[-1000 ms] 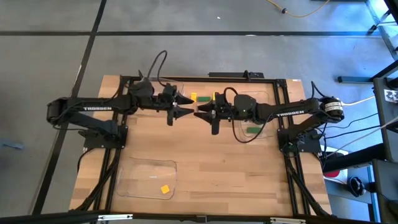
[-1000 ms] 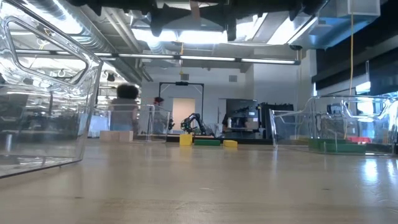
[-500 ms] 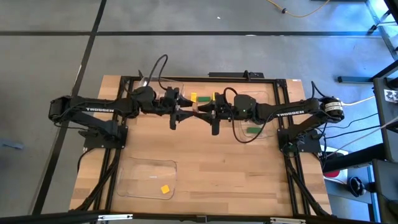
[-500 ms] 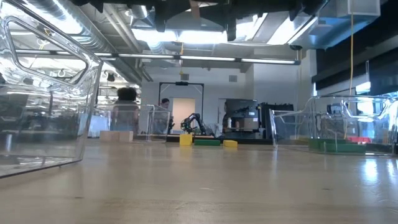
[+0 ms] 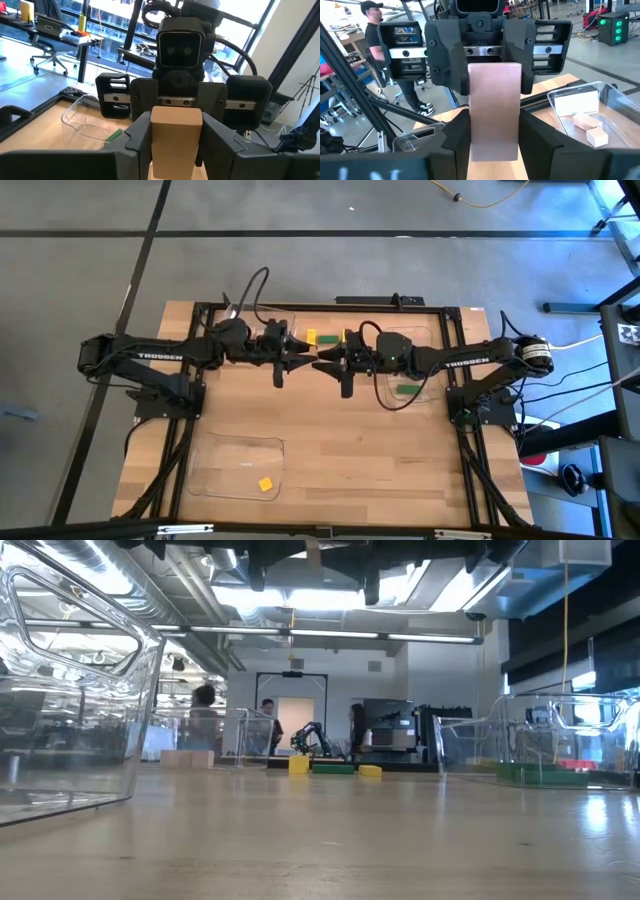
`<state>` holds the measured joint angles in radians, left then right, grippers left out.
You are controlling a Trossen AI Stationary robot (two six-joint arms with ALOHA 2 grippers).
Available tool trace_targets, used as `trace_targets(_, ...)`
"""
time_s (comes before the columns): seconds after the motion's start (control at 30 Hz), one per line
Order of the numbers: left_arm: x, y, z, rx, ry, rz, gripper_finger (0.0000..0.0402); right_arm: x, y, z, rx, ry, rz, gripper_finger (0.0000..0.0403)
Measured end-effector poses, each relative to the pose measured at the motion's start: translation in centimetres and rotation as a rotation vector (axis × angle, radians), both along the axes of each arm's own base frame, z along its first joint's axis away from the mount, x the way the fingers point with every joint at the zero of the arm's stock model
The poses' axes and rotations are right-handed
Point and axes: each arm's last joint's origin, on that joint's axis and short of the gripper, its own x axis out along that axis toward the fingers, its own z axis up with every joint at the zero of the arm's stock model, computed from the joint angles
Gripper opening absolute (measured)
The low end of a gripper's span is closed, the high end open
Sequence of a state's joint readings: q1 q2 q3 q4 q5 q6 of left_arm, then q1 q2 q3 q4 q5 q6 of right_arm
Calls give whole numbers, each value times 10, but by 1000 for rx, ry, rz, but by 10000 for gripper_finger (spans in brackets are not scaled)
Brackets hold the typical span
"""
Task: Sort & place blocks by color
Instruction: Put the brown block into the top left transparent bin
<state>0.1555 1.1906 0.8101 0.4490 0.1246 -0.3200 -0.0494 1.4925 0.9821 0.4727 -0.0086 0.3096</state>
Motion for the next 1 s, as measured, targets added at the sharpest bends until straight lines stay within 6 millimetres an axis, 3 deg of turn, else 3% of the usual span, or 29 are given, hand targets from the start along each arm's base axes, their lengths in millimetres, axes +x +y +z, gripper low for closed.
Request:
trace_targets(0.1,-1,1,-2,9,23,5,119,0,0,-1,2,9,0,141)
trace_targets(0.3,-28,13,6,24,101,51,119,-15,-5,11,27,41,-46,286)
trace_targets(0.43,-58,17,19,73,119,102,119,-34,-10,19,30,122,-79,337)
trace_targets(0.6,-93,15,33,130,83,152,119,-55,-13,29,29,184,-114,344)
trace_targets(0.7,-108,12,31,140,45,168,119,-63,-13,34,29,181,-117,341)
trace_targets(1.0,-122,5,7,68,-29,163,119,-65,-13,37,28,172,-116,340)
